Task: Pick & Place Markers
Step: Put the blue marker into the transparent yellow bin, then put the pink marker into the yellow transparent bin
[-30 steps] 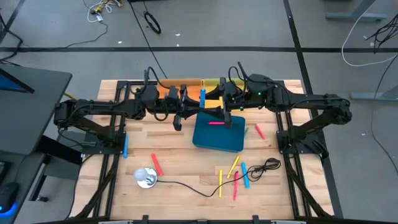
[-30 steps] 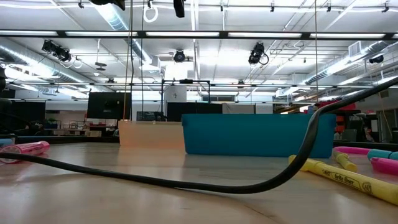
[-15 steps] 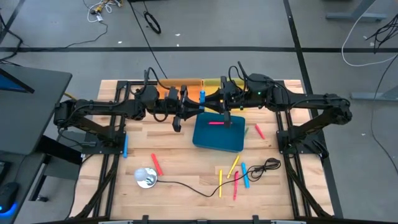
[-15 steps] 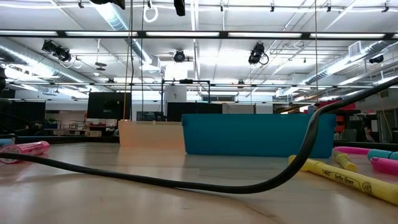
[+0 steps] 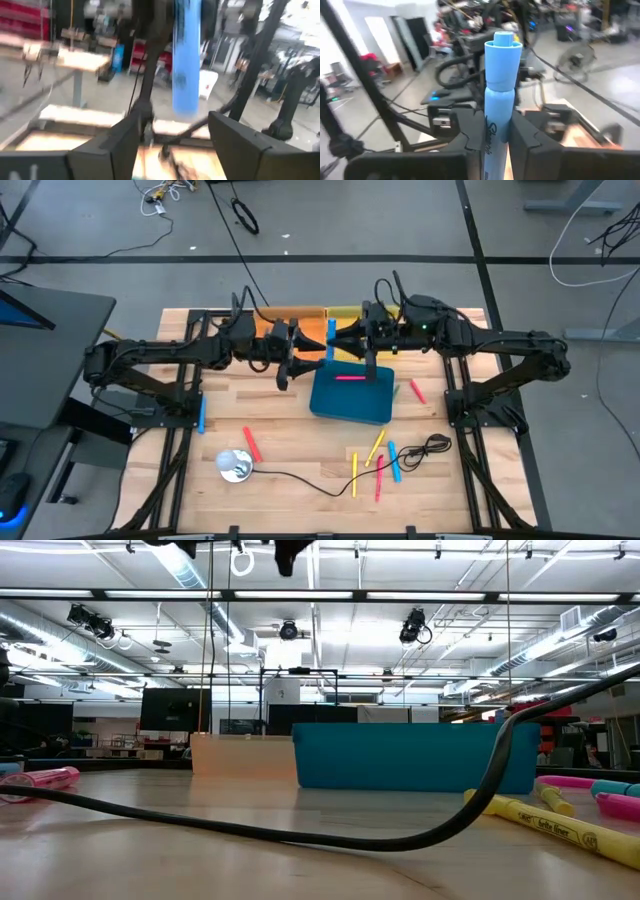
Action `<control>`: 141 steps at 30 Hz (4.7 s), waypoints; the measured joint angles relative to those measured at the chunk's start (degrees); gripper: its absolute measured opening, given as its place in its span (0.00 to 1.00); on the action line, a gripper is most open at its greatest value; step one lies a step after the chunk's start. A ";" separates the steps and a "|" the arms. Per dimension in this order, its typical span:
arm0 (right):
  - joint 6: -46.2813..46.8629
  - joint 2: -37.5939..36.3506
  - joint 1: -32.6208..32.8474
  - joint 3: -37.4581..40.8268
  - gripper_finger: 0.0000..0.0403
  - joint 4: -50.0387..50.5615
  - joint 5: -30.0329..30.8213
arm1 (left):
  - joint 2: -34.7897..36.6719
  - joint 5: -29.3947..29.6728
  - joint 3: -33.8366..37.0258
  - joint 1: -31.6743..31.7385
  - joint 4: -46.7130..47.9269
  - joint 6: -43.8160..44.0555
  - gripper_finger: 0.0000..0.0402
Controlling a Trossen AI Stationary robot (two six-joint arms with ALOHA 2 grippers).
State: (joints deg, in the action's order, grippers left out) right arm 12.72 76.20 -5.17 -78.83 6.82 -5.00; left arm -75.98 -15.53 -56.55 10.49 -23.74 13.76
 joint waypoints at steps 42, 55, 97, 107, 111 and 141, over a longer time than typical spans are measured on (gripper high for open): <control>28.84 15.74 -29.26 -24.67 0.11 44.19 4.43 | 3.36 -13.27 0.00 9.39 8.18 0.61 0.58; 29.34 20.14 -35.16 -24.67 0.11 53.05 3.85 | 3.36 -13.07 0.00 9.39 8.16 0.59 0.58; 26.48 33.51 -40.80 -12.27 0.11 58.53 7.00 | 3.36 -13.05 0.00 9.39 7.98 0.59 0.58; 26.46 33.52 -41.51 -2.03 0.11 49.21 5.83 | 3.36 -13.05 0.00 9.17 7.83 0.62 0.58; 26.73 33.53 -41.65 0.83 0.11 46.73 5.58 | 3.36 -13.05 0.00 9.17 7.83 0.64 0.58; 25.81 33.51 -42.64 1.67 0.40 44.36 3.46 | 3.36 -13.05 0.02 9.17 7.83 0.64 0.58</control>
State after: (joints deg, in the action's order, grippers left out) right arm 38.52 109.71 -47.81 -77.16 51.18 -1.54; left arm -72.62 -28.58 -56.53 19.66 -15.90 14.39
